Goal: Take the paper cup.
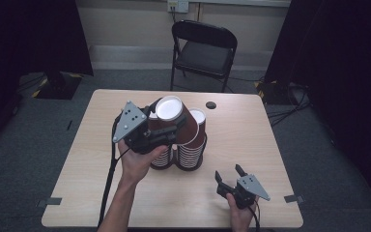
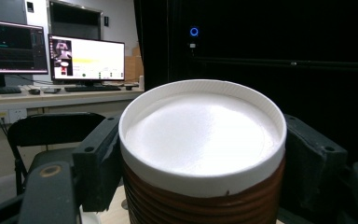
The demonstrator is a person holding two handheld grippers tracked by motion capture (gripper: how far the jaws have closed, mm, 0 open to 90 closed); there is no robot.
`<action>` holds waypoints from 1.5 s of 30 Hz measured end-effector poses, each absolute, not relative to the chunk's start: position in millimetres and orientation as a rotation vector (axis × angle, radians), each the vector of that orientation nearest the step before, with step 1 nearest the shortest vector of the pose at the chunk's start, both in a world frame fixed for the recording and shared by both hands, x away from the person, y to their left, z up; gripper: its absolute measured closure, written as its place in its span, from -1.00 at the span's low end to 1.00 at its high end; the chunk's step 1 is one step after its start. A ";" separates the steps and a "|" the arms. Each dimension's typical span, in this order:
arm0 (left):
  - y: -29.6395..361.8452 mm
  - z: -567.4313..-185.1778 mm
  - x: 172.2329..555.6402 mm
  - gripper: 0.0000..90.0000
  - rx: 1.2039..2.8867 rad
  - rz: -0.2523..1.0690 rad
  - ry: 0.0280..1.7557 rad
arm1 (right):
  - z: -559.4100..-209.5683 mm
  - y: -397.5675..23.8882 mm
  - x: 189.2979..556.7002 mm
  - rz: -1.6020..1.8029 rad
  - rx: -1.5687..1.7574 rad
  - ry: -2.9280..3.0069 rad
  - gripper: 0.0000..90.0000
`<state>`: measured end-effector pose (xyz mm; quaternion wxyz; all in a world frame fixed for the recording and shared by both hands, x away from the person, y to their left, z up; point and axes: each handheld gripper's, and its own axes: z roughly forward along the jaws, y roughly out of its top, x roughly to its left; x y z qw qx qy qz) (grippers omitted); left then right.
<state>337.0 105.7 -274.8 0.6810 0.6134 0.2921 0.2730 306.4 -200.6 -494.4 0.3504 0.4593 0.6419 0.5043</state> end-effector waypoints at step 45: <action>119.7 -379.3 324.5 -0.48 1.453 0.387 0.870 | -493.8 -157.5 298.6 1.354 1.031 1.890 -0.41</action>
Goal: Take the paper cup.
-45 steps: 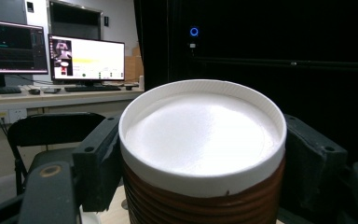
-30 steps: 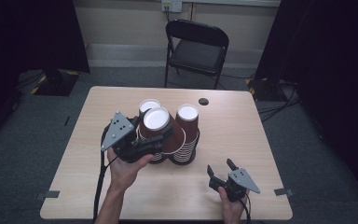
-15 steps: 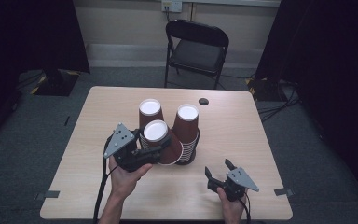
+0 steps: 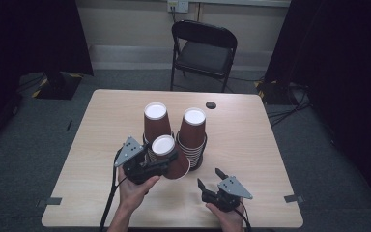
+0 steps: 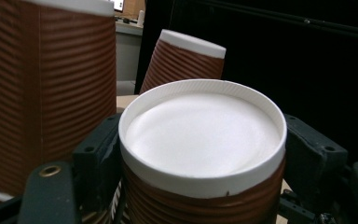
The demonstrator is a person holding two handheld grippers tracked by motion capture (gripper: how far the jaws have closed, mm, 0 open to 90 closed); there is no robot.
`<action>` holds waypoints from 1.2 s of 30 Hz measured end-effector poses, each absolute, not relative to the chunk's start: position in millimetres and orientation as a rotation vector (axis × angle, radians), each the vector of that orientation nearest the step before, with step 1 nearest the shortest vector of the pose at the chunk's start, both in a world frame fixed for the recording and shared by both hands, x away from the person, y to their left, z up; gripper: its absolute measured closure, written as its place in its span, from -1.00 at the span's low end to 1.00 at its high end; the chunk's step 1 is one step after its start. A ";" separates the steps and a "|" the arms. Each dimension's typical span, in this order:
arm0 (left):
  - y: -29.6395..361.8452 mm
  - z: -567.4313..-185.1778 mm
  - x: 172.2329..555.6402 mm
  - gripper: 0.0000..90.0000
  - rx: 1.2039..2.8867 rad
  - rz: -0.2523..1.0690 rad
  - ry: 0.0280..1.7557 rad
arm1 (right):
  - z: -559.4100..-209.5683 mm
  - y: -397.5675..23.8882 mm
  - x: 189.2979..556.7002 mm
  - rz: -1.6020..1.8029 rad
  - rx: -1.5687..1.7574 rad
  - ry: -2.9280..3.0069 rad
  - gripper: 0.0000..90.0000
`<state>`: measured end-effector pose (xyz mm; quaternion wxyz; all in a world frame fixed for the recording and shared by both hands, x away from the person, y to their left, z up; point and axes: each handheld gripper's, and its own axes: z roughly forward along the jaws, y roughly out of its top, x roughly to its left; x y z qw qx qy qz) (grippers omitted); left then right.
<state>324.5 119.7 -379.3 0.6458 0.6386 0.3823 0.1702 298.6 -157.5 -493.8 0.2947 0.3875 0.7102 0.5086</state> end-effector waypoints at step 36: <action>147.0 -437.3 310.2 -0.48 1.229 0.041 1.048 | -490.8 -129.0 281.0 1.765 0.698 1.862 -0.07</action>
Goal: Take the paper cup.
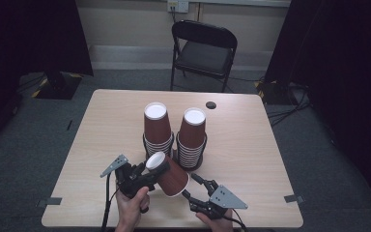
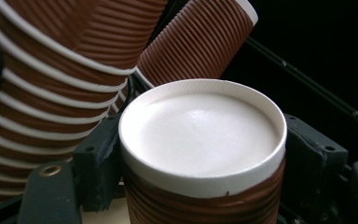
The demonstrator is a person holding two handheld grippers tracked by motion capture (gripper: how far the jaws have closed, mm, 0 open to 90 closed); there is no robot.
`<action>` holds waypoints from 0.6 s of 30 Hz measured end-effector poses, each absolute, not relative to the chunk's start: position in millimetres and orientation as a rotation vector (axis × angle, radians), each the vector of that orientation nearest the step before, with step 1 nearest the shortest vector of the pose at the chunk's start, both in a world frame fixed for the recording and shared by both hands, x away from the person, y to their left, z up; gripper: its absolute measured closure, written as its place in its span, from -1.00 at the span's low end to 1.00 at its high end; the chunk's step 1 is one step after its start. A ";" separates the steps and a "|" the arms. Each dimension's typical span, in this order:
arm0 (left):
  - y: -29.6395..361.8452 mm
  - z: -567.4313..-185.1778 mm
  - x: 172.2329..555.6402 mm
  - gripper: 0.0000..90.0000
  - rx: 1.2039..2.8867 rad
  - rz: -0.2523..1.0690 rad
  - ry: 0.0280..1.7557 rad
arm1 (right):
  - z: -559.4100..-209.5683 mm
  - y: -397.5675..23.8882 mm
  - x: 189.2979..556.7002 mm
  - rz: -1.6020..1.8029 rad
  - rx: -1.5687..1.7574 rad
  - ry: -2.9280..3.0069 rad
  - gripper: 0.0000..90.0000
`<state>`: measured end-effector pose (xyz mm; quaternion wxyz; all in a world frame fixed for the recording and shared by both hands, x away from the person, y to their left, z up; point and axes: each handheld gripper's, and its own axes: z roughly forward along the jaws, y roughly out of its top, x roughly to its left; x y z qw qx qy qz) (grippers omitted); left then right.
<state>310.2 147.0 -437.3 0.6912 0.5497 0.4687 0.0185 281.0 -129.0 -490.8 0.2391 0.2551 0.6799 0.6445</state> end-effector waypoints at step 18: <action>153.6 -444.2 302.8 -0.48 1.121 -0.048 1.087 | -484.0 -115.3 299.8 1.855 0.641 1.841 0.15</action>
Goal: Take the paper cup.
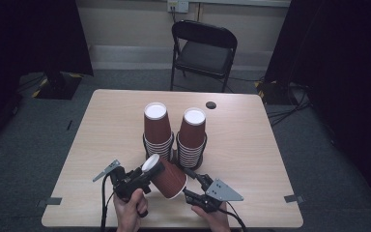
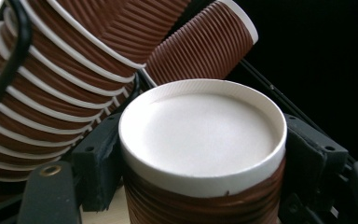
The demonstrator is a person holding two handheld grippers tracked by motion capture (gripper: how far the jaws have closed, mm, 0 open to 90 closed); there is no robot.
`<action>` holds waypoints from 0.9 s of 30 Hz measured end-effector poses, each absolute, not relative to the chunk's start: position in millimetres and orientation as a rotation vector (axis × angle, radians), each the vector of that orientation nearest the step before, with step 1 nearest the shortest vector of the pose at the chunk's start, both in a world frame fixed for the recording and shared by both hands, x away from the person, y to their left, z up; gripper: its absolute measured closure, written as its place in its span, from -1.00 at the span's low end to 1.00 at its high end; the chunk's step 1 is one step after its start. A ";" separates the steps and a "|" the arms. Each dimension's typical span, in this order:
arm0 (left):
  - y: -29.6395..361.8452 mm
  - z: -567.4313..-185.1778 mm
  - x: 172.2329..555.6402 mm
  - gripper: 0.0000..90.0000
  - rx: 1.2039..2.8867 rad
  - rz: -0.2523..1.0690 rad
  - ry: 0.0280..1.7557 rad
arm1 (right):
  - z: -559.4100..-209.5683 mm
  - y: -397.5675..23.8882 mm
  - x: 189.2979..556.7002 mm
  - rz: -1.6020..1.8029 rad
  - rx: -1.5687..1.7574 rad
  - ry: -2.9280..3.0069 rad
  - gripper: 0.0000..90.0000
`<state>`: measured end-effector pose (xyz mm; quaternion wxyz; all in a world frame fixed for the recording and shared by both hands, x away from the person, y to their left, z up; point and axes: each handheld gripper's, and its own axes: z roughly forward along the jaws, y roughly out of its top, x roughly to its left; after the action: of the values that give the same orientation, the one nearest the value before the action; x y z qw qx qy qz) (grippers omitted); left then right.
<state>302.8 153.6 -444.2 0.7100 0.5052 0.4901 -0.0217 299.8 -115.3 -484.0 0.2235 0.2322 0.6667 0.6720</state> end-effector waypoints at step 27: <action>152.6 -445.1 306.4 -0.58 1.191 -0.050 1.065 | -481.0 -102.4 305.8 1.793 0.569 1.833 0.85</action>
<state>306.4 152.6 -445.1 0.6974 0.5340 0.4776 -0.0222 305.8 -102.4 -481.0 0.2547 0.2093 0.6748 0.6603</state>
